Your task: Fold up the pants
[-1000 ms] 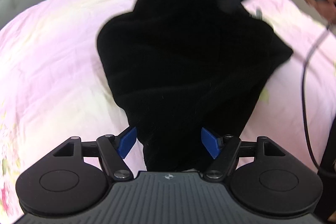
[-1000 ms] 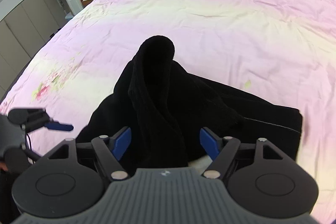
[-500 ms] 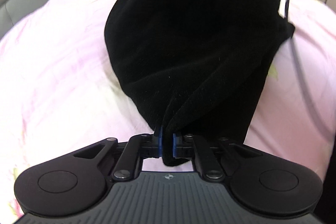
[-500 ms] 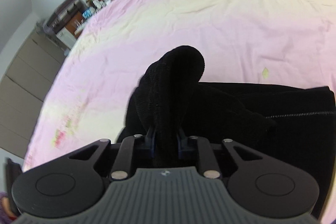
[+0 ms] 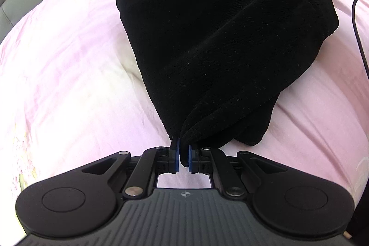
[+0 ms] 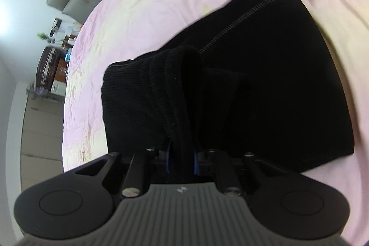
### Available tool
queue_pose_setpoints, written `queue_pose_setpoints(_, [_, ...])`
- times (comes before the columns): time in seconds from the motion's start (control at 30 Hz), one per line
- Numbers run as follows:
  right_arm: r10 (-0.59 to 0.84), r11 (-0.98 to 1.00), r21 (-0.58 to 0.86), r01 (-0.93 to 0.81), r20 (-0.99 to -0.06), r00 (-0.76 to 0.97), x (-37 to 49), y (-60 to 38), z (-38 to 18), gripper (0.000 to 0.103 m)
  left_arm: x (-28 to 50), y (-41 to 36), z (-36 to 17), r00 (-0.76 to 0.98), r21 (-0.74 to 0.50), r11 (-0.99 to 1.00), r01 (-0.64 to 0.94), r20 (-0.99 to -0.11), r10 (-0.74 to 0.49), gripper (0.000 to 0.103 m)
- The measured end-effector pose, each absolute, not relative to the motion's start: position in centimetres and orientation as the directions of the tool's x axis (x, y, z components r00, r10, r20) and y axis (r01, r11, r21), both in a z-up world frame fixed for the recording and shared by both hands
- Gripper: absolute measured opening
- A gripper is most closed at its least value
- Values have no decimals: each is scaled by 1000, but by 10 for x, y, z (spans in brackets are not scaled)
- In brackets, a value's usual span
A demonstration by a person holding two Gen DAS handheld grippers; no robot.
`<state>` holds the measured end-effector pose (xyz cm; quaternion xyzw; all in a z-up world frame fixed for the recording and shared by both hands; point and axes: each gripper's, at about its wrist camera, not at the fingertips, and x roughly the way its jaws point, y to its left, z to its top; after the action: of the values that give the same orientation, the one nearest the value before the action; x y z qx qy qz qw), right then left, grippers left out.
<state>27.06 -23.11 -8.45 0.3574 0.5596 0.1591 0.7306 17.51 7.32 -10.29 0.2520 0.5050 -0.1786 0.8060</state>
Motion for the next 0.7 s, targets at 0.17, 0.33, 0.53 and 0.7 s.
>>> queue_pose_setpoints(0.17, [734,574,808,137,-581,353,253,-227,-50,13,176,70,-95,432,244,803,544,-902,-18,7])
queue_pose_setpoints(0.33, [674,639,758,133,-634,379,244,-228,-54,12,172,52,-99,424,280,760,586,-905,6,7])
queue_pose_setpoints(0.53, [654,647,737,193,-667,357,248,-245,-97,22,180,39,-99,380,285,741,608,-924,44,7])
queue_pose_setpoints(0.7, [586,742,658,128,-729,354,239,-258,-69,62,181,47,-87,289,258,742,619,-953,90,8])
